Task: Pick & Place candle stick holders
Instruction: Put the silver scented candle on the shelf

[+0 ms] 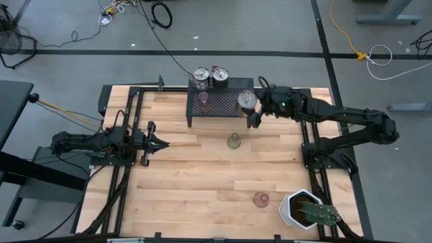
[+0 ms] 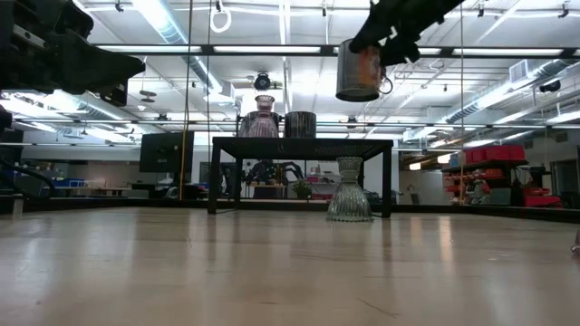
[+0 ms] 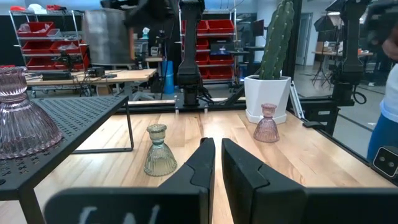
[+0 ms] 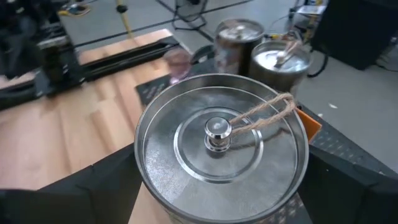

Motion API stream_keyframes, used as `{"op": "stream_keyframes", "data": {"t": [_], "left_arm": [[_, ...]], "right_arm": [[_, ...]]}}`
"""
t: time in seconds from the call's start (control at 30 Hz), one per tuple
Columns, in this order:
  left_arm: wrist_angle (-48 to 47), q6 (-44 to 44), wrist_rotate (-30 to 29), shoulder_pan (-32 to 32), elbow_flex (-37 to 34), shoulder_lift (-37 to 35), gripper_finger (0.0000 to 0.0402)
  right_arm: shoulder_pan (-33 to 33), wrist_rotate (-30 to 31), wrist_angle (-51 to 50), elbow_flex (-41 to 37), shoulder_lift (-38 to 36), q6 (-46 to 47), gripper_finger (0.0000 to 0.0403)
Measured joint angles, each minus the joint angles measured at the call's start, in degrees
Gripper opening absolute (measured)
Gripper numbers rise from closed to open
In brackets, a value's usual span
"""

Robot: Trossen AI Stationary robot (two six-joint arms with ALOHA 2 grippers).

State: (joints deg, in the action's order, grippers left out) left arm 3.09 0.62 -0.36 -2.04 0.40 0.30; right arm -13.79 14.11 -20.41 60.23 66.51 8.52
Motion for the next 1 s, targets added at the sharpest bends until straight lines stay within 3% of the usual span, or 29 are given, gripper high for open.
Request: {"op": "stream_keyframes", "data": {"t": [0.5,1.0], "left_arm": [[0.0,0.01,0.0,-0.02,0.0,0.02,0.0034],[0.01,0.0,0.0,-0.02,0.0,0.02,0.0034]], "right_arm": [[-11.42,4.48,0.3,7.64,8.39,-0.03,0.0366],[-14.33,4.51,4.09,7.71,9.45,-0.2,0.0366]]}}
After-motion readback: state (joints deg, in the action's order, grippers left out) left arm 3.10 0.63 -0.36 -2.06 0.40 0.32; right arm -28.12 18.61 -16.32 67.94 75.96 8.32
